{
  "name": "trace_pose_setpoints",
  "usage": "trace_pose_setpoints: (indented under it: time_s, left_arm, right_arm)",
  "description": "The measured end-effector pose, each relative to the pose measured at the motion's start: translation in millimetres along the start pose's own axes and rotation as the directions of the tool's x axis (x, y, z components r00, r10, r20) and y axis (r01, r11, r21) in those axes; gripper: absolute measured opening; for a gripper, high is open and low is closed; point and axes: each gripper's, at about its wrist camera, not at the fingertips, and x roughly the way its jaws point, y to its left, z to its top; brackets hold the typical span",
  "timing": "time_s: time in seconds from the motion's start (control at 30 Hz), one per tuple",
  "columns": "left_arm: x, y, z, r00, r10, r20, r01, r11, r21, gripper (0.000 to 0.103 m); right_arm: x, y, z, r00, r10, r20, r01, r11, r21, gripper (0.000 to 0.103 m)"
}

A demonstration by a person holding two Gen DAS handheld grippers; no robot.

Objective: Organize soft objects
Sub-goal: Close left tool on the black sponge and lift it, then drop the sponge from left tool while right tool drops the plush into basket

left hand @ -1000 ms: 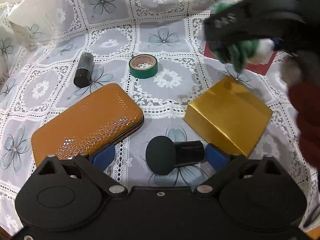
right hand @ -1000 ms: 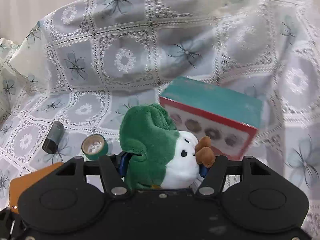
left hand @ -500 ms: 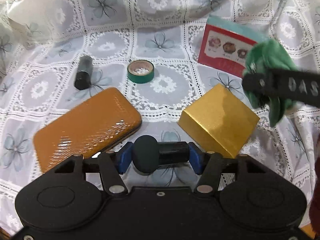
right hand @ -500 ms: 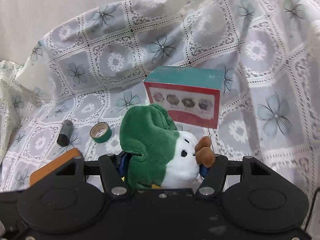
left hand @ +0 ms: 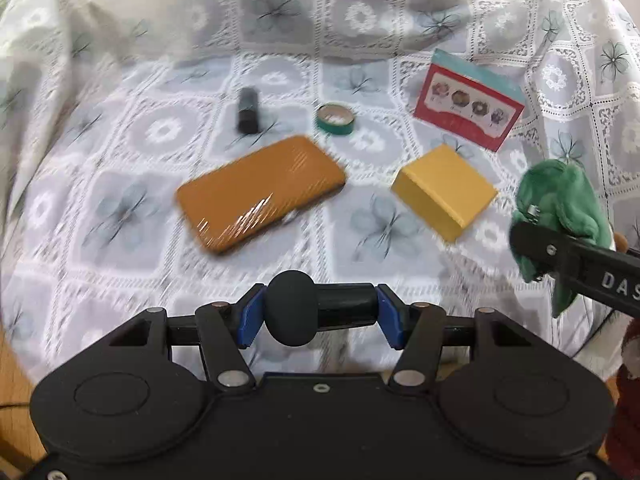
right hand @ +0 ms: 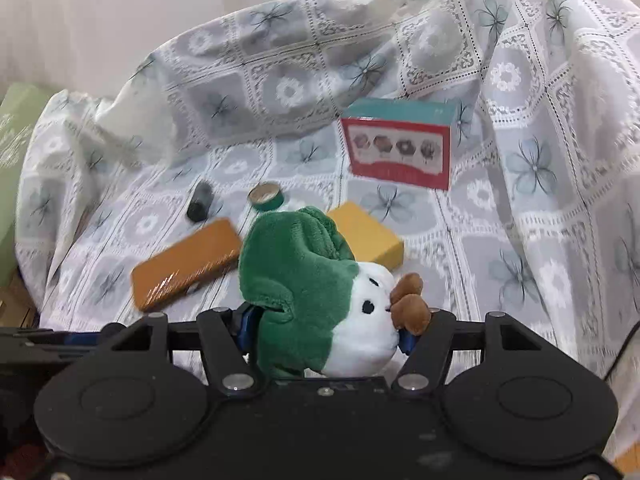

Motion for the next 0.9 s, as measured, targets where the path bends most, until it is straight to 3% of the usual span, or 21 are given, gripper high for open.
trace_pose_setpoints:
  time_s: [0.23, 0.57, 0.9]
  left_arm:
    - [-23, 23, -41, 0.997, -0.005, -0.075, 0.003, 0.999, -0.032, 0.055]
    - [-41, 24, -89, 0.983, -0.061, -0.173, 0.058, 0.998, -0.023, 0.055]
    - [-43, 18, -101, 0.971, -0.082, -0.225, 0.08, 0.997, -0.019, 0.055]
  right_arm:
    - [-40, 13, -43, 0.999, 0.002, -0.048, -0.003, 0.999, -0.033, 0.062]
    - [-81, 23, -87, 0.988, -0.002, -0.152, -0.009, 0.997, -0.074, 0.062]
    - [-86, 32, -102, 0.97, 0.025, -0.243, -0.048, 0.995, -0.089, 0.063]
